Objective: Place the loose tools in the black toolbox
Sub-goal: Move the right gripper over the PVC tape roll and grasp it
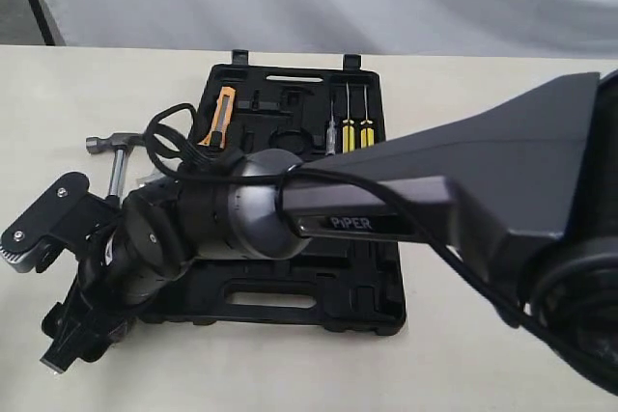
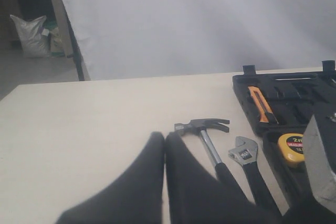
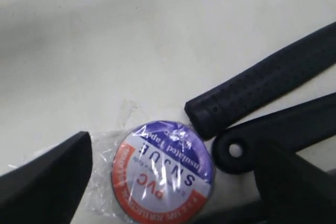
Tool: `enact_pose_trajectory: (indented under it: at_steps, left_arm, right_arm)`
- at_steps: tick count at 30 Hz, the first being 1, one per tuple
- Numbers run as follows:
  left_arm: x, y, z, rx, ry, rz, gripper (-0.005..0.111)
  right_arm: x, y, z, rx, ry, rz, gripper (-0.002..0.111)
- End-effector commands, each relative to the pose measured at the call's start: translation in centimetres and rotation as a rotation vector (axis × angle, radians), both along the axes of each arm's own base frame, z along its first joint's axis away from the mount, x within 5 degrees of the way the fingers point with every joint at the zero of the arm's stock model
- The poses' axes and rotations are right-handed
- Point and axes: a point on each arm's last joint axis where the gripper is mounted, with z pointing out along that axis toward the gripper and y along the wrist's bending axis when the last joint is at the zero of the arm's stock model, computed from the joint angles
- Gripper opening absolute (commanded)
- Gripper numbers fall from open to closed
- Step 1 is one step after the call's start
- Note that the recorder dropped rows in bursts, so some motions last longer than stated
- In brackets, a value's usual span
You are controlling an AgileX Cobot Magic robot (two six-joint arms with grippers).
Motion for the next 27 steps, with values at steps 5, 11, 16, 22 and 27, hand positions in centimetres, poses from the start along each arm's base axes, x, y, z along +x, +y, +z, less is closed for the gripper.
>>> enact_pose_trajectory:
  at_steps: [5, 11, 16, 22, 27]
  left_arm:
    - [-0.2, 0.0, -0.1, -0.027, -0.005, 0.001, 0.001]
    - [-0.2, 0.0, -0.1, -0.027, -0.005, 0.001, 0.001]
    - [-0.2, 0.0, -0.1, -0.027, -0.005, 0.001, 0.001]
    - [-0.2, 0.0, -0.1, -0.027, -0.005, 0.001, 0.001]
    - [-0.2, 0.0, -0.1, -0.027, -0.005, 0.001, 0.001]
  right_arm:
    - [0.1, 0.2, -0.6, -0.019, -0.037, 0.048, 0.079]
    - [0.0, 0.1, -1.5, -0.049, -0.015, 0.058, 0.079]
    - [-0.3, -0.3, -2.5, -0.115, 0.003, 0.095, 0.079]
    - [-0.3, -0.3, -2.5, -0.115, 0.003, 0.095, 0.075]
    - [-0.3, -0.2, -2.4, -0.108, 0.005, 0.085, 0.017]
